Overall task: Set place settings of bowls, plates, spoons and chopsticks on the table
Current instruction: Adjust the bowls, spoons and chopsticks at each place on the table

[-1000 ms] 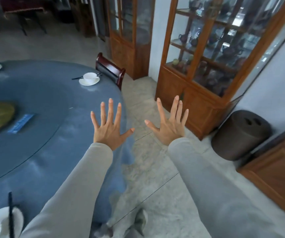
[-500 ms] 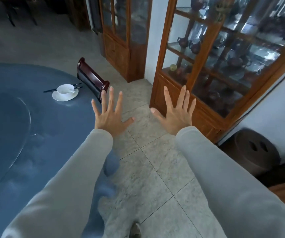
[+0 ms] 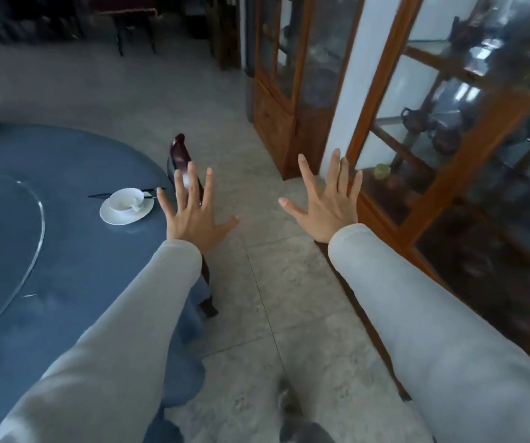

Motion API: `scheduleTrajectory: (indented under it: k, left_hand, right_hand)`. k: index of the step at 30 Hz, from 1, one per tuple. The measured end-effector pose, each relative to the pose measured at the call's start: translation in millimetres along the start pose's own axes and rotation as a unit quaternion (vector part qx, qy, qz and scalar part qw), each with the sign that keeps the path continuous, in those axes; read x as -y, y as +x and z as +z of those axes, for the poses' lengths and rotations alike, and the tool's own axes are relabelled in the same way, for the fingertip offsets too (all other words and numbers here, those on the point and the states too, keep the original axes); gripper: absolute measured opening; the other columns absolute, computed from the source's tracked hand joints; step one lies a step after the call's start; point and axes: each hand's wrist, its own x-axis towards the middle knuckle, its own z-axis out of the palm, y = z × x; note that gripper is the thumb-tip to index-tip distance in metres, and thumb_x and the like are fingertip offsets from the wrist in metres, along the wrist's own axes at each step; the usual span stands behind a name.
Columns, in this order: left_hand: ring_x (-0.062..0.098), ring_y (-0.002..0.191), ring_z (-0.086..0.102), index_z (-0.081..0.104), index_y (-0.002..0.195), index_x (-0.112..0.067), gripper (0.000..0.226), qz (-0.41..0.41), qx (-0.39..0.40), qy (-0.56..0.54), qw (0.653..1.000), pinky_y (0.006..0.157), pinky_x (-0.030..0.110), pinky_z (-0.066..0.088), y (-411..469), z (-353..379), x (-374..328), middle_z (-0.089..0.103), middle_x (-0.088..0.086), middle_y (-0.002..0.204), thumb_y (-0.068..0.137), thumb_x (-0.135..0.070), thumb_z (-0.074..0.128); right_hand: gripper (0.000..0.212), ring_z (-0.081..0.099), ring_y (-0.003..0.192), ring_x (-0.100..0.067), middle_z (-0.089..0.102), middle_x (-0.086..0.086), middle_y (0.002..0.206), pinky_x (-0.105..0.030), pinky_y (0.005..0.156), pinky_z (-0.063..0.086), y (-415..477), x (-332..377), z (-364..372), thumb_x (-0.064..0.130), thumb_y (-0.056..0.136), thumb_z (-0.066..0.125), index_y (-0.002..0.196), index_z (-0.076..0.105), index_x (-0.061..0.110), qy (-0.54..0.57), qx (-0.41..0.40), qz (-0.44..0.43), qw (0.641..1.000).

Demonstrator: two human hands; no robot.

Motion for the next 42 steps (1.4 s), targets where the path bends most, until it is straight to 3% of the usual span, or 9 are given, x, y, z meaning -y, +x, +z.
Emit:
scheduleTrajectory:
  k: [10,19,22,24,26,28,33,38,42]
  left_hand:
    - [0.036,0.157,-0.013,-0.007,0.162,-0.027,0.109,-0.195,0.022,-0.001,0.980,0.118,0.070,-0.005,110,35,38,-0.014,0.008,0.171,0.082,-0.086,0.038]
    - [0.034,0.157,-0.010,0.002,0.162,-0.024,0.110,-0.405,0.061,-0.019,0.912,0.118,0.070,-0.006,204,99,148,-0.007,0.008,0.171,0.080,-0.090,0.036]
    - [0.034,0.157,-0.006,0.006,0.161,-0.023,0.111,-0.461,0.063,-0.037,0.884,0.118,0.070,-0.005,227,113,179,-0.002,0.009,0.171,0.078,-0.090,0.035]
    - [0.032,0.157,-0.003,0.007,0.161,-0.024,0.109,-0.501,0.068,-0.054,0.861,0.119,0.069,-0.003,239,119,196,0.001,0.008,0.171,0.079,-0.089,0.038]
    - [0.029,0.157,0.002,0.008,0.161,-0.025,0.107,-0.537,0.073,-0.077,0.837,0.121,0.067,0.000,241,129,206,0.005,0.006,0.171,0.080,-0.087,0.041]
    - [0.027,0.157,0.009,0.011,0.160,-0.025,0.105,-0.575,0.067,-0.103,0.809,0.122,0.064,0.005,239,142,212,0.010,0.004,0.170,0.081,-0.084,0.045]
    - [0.024,0.152,0.023,0.013,0.159,-0.024,0.105,-0.651,0.060,-0.130,0.746,0.120,0.061,0.017,239,184,220,0.024,0.000,0.166,0.080,-0.082,0.050]
    - [0.023,0.154,0.014,-0.001,0.161,-0.027,0.117,-0.717,0.023,-0.137,0.683,0.122,0.060,0.012,266,233,233,0.012,-0.001,0.169,0.075,-0.085,0.053]
    - [0.021,0.155,0.012,-0.010,0.160,-0.032,0.128,-0.745,-0.019,-0.116,0.657,0.123,0.056,0.014,279,253,239,0.013,0.000,0.169,0.069,-0.077,0.068]
  right_hand:
    - [0.091,-0.005,0.158,-0.044,-0.010,-0.028,0.169,-0.067,0.123,-0.004,221,50,55,0.091,0.085,0.008,0.159,-0.016,0.044,0.044,0.034,-0.154,0.987]
    - [0.088,-0.003,0.158,-0.043,-0.010,-0.026,0.170,-0.065,0.121,-0.011,377,182,133,0.084,0.090,0.020,0.162,-0.005,0.040,0.042,0.085,-0.329,0.940]
    - [0.088,0.011,0.156,-0.042,0.005,-0.024,0.170,-0.064,0.123,-0.003,425,229,143,0.080,0.090,0.030,0.162,0.006,0.037,0.033,0.099,-0.382,0.918]
    - [0.079,0.029,0.149,-0.041,0.022,-0.022,0.165,-0.058,0.123,0.015,453,260,149,0.070,0.092,0.043,0.158,0.027,0.030,0.044,0.125,-0.409,0.903]
    - [0.058,0.051,0.132,-0.039,0.048,-0.017,0.148,-0.049,0.108,0.041,474,287,158,0.056,0.095,0.052,0.141,0.053,0.020,0.076,0.174,-0.425,0.885]
    - [0.041,0.064,0.111,-0.038,0.066,-0.014,0.125,-0.042,0.090,0.052,491,315,171,0.045,0.095,0.055,0.121,0.064,0.014,0.081,0.211,-0.442,0.868]
    - [0.028,0.066,0.106,-0.039,0.072,-0.017,0.111,-0.038,0.088,0.052,504,389,232,0.032,0.094,0.061,0.106,0.071,0.008,0.108,0.305,-0.489,0.810]
    - [0.021,0.067,0.107,-0.034,0.074,-0.007,0.100,-0.033,0.091,0.050,485,453,318,0.032,0.095,0.062,0.100,0.072,0.014,0.152,0.382,-0.530,0.742]
    - [0.028,0.069,0.097,-0.035,0.078,-0.013,0.095,-0.032,0.082,0.052,464,482,369,0.030,0.092,0.068,0.099,0.074,0.003,0.225,0.411,-0.540,0.700]
